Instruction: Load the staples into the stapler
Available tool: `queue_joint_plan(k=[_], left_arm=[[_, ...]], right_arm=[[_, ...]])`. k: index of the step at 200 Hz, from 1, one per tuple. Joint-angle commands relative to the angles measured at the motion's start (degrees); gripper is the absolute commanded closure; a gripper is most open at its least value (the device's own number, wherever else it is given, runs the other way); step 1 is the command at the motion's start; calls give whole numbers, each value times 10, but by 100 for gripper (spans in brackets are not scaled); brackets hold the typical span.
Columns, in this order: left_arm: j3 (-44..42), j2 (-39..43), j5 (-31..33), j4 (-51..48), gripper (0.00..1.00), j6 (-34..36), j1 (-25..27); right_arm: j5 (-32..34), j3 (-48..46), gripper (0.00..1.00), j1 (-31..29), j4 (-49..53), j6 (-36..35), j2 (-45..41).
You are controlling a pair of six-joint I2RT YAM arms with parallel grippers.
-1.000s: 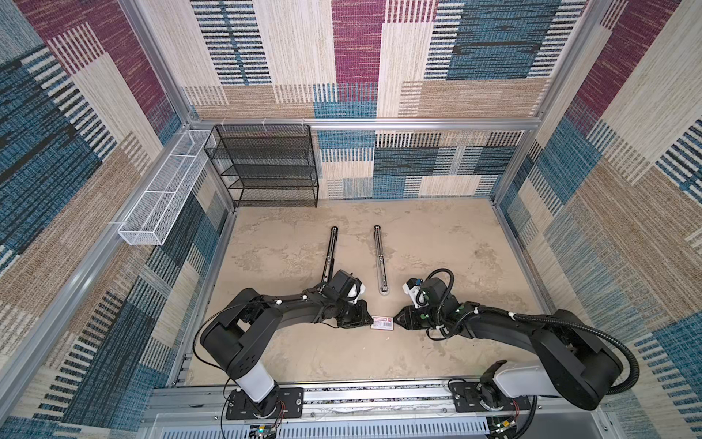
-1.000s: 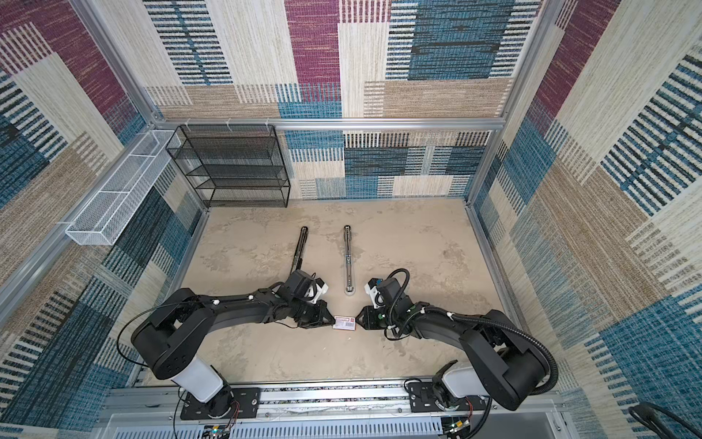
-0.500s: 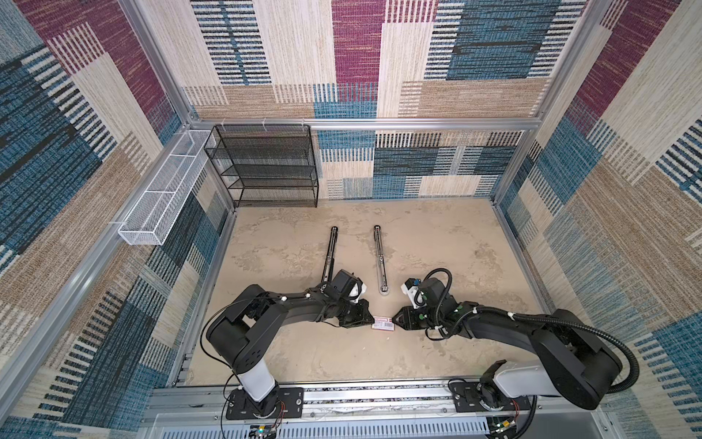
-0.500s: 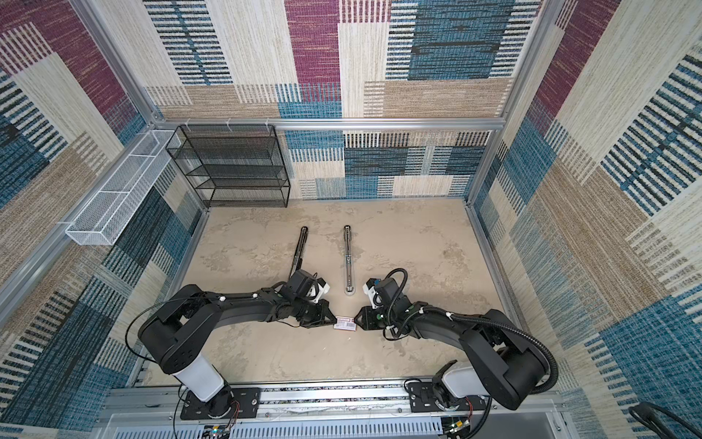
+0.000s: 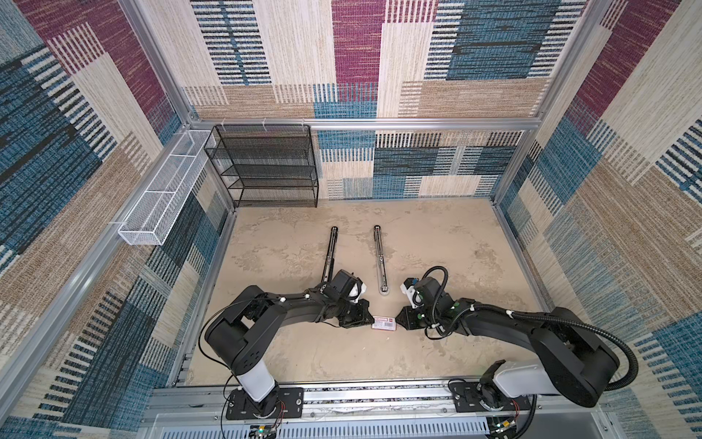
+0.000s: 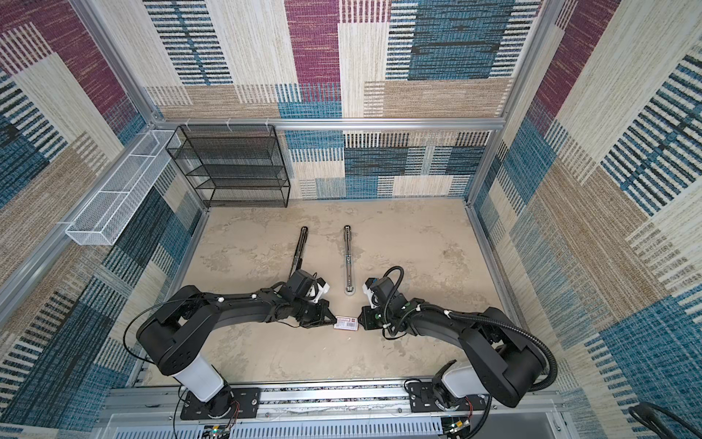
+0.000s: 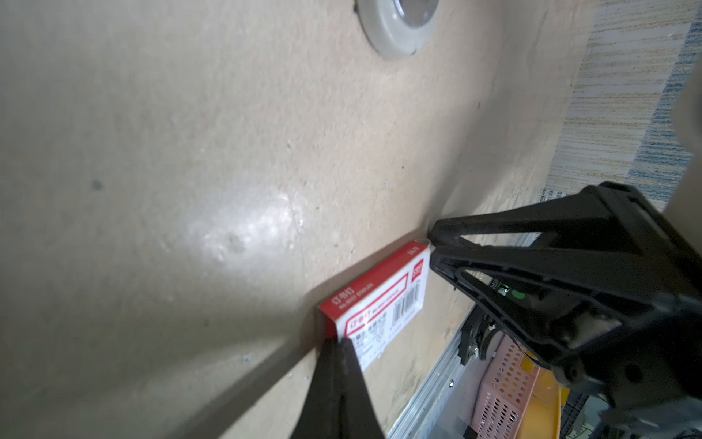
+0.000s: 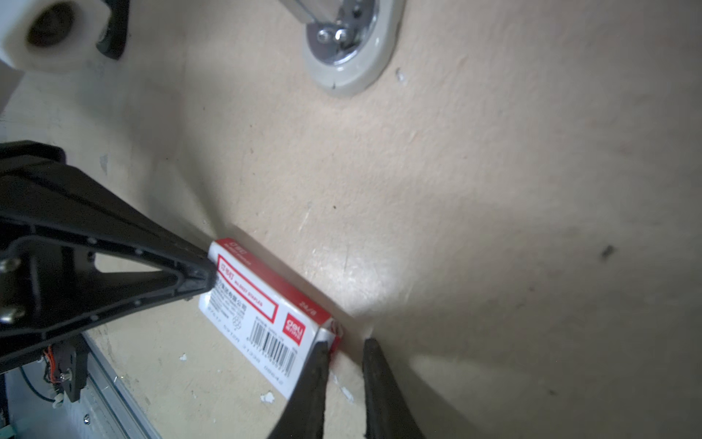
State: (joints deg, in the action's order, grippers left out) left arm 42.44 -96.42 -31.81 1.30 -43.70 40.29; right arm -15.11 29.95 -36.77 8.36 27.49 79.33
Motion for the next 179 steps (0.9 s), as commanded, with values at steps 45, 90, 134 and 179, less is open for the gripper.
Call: queue_joint_plan(k=[45,90,134,179], left_arm=[[-7,9,0,12,100,-7,0],[-9,12,2,12,100,-8,0],[-11,11,2,16,100,-9,0],[-17,19,4,14,100,-8,0]], right_arm=[[34,13,72,0,51,1,-25],[-22,10,60,-13,9,24,-47],[-9,18,70,-41,3,27,-3],[59,33,79,-47,65,13,14]])
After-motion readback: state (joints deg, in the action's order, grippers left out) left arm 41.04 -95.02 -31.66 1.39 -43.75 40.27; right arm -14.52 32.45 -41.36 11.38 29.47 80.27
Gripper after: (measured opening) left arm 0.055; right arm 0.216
